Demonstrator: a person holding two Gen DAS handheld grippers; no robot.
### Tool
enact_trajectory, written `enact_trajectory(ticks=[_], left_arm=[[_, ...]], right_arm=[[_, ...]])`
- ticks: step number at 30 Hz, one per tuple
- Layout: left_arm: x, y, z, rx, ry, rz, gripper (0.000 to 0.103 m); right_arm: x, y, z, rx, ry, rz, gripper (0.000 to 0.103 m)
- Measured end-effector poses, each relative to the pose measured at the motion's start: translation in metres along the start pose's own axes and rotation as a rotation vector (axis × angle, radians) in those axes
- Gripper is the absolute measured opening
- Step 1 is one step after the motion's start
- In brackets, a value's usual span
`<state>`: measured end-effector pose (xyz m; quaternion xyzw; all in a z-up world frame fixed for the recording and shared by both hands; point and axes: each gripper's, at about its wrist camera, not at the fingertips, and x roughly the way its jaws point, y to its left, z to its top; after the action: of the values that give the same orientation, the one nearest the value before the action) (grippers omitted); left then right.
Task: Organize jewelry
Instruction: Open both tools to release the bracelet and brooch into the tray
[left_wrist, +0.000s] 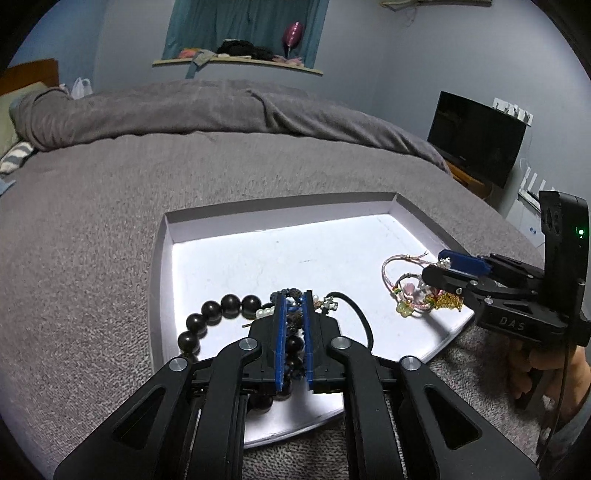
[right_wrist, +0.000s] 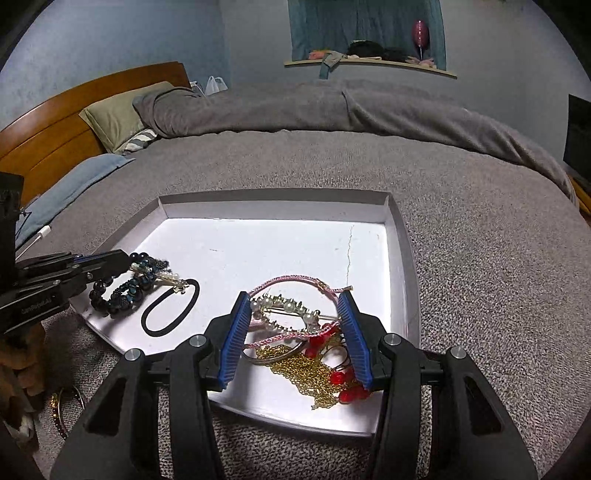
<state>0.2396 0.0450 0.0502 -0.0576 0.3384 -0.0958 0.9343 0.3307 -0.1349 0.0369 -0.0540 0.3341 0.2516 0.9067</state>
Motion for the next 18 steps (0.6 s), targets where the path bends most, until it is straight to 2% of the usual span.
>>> enact_trajectory(ticks=[4, 6, 9, 18], left_arm=[[-0.002, 0.003, 0.001, -0.008, -0.003, -0.006, 0.023], [-0.005, 0.005, 0.001, -0.016, -0.009, -0.015, 0.033], [-0.01, 0.011, 0.003, -0.038, -0.023, -0.029, 0.041], [-0.032, 0.047, 0.008, -0.153, -0.069, -0.037, 0.048]], right_arm=[[-0.007, -0.002, 0.0, 0.007, -0.027, 0.01, 0.049], [-0.013, -0.005, -0.001, 0.023, -0.048, 0.021, 0.049], [-0.021, -0.012, 0.0, 0.056, -0.076, 0.038, 0.049], [-0.038, -0.025, -0.001, 0.105, -0.114, 0.041, 0.049]])
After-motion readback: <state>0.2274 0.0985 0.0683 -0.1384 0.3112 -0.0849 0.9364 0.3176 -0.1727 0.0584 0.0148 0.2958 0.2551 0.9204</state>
